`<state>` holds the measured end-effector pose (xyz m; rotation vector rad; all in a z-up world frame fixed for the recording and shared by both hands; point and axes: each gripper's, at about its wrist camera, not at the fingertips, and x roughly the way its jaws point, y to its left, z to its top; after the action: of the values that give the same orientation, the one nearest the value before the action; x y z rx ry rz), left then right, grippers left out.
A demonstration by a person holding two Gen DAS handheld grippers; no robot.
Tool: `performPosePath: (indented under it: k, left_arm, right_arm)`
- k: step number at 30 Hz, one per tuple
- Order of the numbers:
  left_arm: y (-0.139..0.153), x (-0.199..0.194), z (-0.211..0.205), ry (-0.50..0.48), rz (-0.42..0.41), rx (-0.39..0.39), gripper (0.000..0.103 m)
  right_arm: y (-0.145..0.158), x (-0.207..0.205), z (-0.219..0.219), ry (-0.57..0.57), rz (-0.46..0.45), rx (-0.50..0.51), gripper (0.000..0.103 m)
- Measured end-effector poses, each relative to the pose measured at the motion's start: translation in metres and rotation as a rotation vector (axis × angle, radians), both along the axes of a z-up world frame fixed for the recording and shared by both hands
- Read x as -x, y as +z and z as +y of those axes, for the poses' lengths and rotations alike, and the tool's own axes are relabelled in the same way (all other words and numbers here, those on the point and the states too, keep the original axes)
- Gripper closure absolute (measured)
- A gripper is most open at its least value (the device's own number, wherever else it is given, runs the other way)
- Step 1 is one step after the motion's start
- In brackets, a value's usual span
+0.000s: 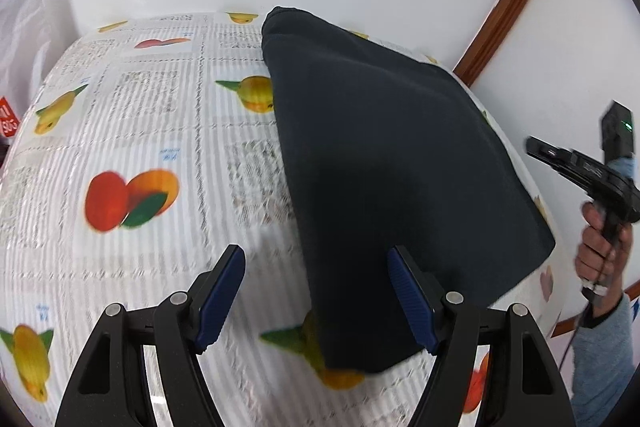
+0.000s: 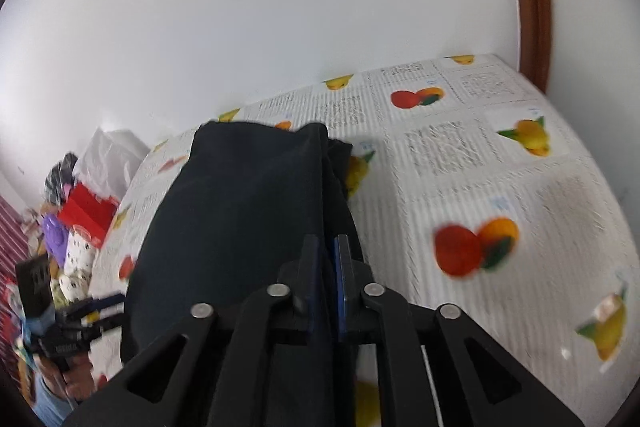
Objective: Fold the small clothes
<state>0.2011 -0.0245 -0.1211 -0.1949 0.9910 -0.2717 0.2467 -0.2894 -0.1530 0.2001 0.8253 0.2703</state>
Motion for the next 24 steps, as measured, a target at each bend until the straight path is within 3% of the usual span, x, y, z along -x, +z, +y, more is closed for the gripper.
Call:
performPosePath:
  k: [3,4,9,13,19,22,23,24]
  left_arm:
    - [-0.004,0.016,0.004,0.006,0.005,0.002,0.031]
    - [-0.005,0.021,0.005,0.007,0.004,0.004,0.031]
    - [-0.008,0.048,0.007,0.003,0.004,-0.011,0.031]
    - [-0.015,0.057,0.0,0.002,0.005,-0.042,0.033]
    - [-0.026,0.053,-0.022,-0.003,-0.018,-0.133,0.034]
    - [-0.025,0.047,-0.031,-0.009,-0.033,-0.151,0.045]
    - [-0.025,0.046,-0.032,0.001,-0.036,-0.162,0.057]
    - [-0.026,0.043,-0.033,0.006,-0.037,-0.167,0.066]
  right_arm:
    - [-0.001,0.037,-0.009,-0.011,-0.033,0.064,0.067]
    - [-0.002,0.048,-0.012,-0.018,-0.04,0.082,0.065]
    - [-0.018,0.097,-0.028,-0.042,-0.045,0.151,0.065]
    - [-0.039,0.117,-0.039,-0.04,-0.004,0.119,0.065]
    - [-0.07,0.122,-0.013,0.024,0.0,0.114,0.065]
    - [-0.079,0.115,0.003,0.038,-0.029,0.12,0.065]
    - [-0.081,0.112,0.006,0.037,-0.031,0.116,0.066]
    - [-0.084,0.106,0.009,0.037,-0.023,0.115,0.074]
